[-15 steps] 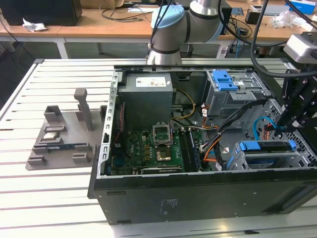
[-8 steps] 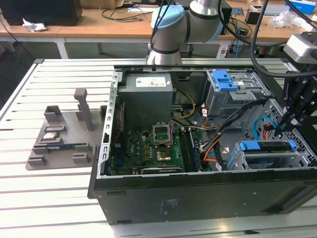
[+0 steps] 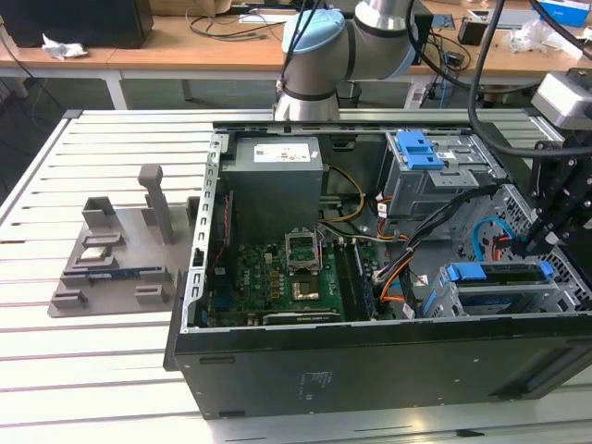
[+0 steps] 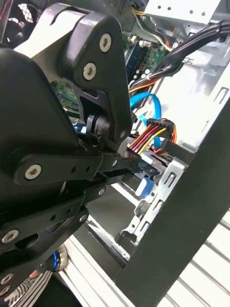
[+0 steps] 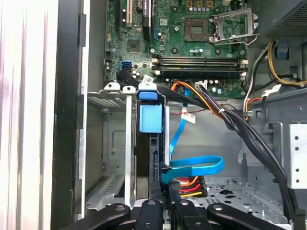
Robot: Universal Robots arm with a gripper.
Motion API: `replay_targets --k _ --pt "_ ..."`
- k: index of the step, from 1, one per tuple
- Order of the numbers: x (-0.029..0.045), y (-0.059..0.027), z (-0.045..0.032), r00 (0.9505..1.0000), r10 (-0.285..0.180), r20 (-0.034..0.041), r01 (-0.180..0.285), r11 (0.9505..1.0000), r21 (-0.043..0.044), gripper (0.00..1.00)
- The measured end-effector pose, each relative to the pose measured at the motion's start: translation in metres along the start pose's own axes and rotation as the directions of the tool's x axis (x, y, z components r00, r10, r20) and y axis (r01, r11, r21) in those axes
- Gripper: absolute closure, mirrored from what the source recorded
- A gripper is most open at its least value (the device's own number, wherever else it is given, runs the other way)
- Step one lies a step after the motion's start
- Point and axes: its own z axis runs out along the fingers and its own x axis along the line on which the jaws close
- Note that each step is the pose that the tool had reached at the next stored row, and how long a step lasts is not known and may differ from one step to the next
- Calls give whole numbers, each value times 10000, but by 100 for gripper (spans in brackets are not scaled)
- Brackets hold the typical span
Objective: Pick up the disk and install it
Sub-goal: 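Insert the first disk wire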
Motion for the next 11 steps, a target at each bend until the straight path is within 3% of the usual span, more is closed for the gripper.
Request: replay_targets --k 11 --pt "14 25 120 10000 -2 -2 2 10000 0 83"
